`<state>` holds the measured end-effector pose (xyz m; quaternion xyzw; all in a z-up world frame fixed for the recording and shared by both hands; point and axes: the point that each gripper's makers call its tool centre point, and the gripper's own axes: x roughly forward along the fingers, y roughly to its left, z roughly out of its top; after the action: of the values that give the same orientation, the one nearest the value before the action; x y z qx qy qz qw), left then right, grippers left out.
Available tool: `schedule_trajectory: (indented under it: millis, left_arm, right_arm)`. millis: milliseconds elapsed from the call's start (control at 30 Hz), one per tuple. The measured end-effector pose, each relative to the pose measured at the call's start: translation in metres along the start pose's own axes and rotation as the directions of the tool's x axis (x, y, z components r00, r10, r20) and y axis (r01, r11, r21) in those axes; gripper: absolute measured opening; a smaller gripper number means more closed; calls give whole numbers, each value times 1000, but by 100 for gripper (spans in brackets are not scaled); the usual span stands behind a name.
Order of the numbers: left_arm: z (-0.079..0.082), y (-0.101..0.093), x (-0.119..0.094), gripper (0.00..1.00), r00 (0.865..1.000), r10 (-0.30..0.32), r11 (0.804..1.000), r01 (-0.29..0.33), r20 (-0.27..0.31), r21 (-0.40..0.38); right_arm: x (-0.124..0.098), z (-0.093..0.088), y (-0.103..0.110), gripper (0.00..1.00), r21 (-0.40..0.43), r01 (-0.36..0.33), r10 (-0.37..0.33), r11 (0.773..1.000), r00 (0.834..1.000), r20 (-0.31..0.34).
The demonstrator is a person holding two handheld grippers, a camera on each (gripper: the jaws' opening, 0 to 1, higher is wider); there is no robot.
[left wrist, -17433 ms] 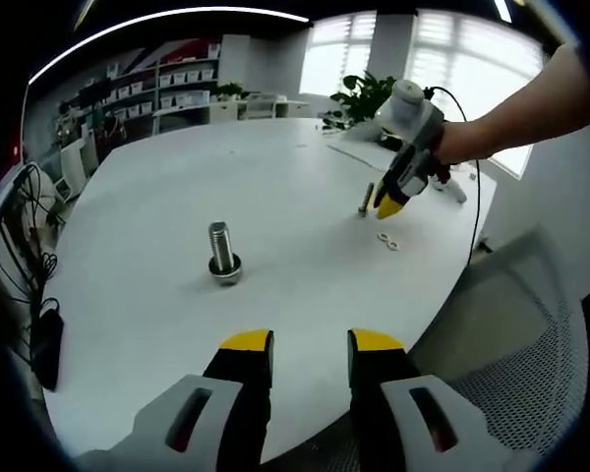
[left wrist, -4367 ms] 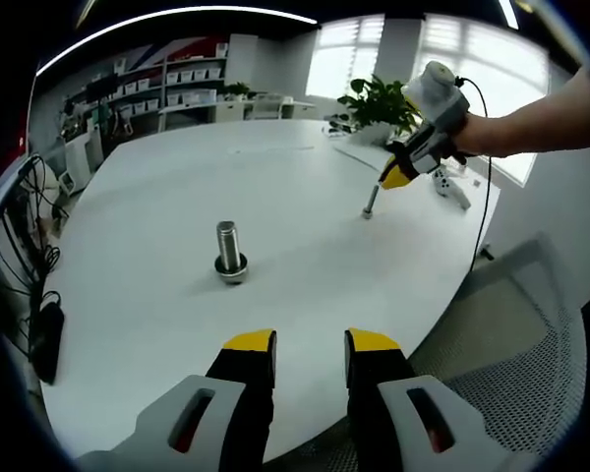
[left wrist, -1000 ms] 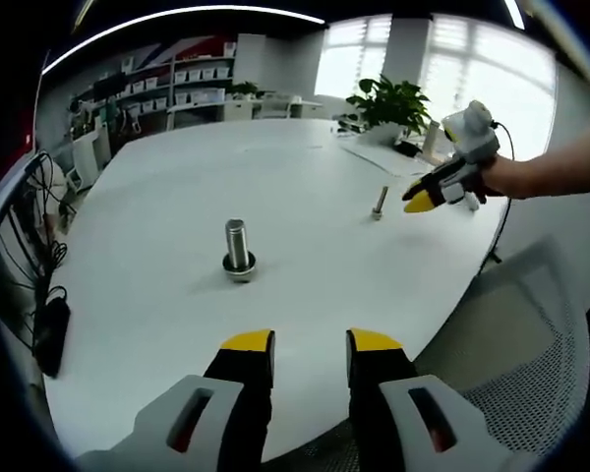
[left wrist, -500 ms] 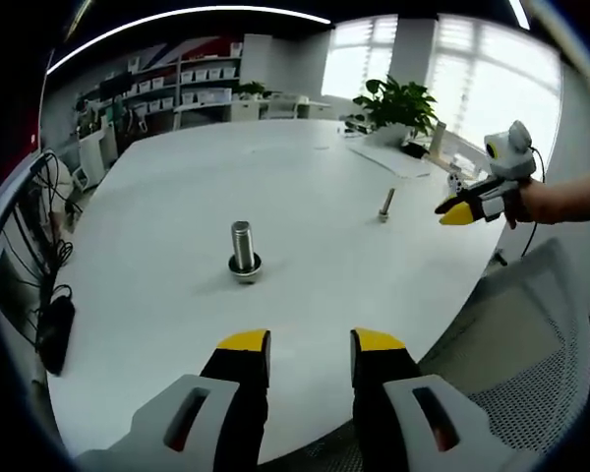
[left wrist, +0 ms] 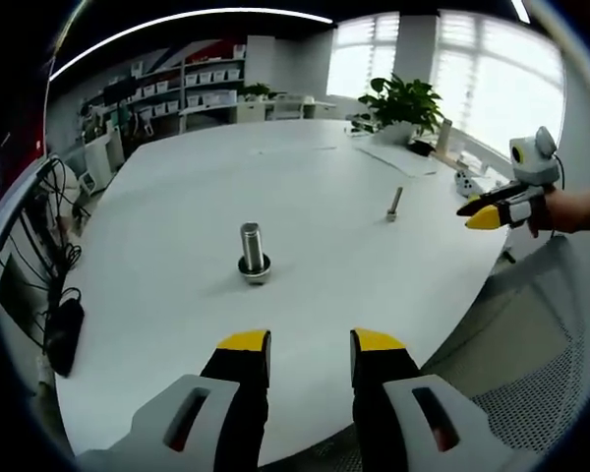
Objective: Place the washer onto the threaded stud by aligning its center hole with the stud, sliding it down to the base, and recovering from edge contact or off-axis alignment until the washer reaches the visible bottom stop.
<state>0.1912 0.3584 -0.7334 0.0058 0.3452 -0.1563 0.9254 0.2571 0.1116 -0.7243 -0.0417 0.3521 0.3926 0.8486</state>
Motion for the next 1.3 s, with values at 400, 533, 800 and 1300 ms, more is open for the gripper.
schedule_trajectory:
  millis: [400, 533, 800, 1300]
  left_arm:
    - [4, 6, -2, 30, 999, 20, 999, -19, 29, -31]
    - [3, 5, -2, 30, 1000, 16, 1000, -16, 22, -27]
    - [1, 7, -1, 30, 1000, 18, 999, -18, 16, -42]
    - [-1, 9, 0, 30, 1000, 20, 998, -20, 8, -64]
  right_arm:
    - [3, -12, 8, 38, -13, 4, -5, 1000, 1000, -10]
    - [5, -11, 5, 38, -47, 21, -21, 999, 1000, -5]
    - [9, -13, 1, 38, -40, 31, -31, 999, 999, -9]
    - [8, -18, -10, 38, -17, 71, -71, 997, 997, -11]
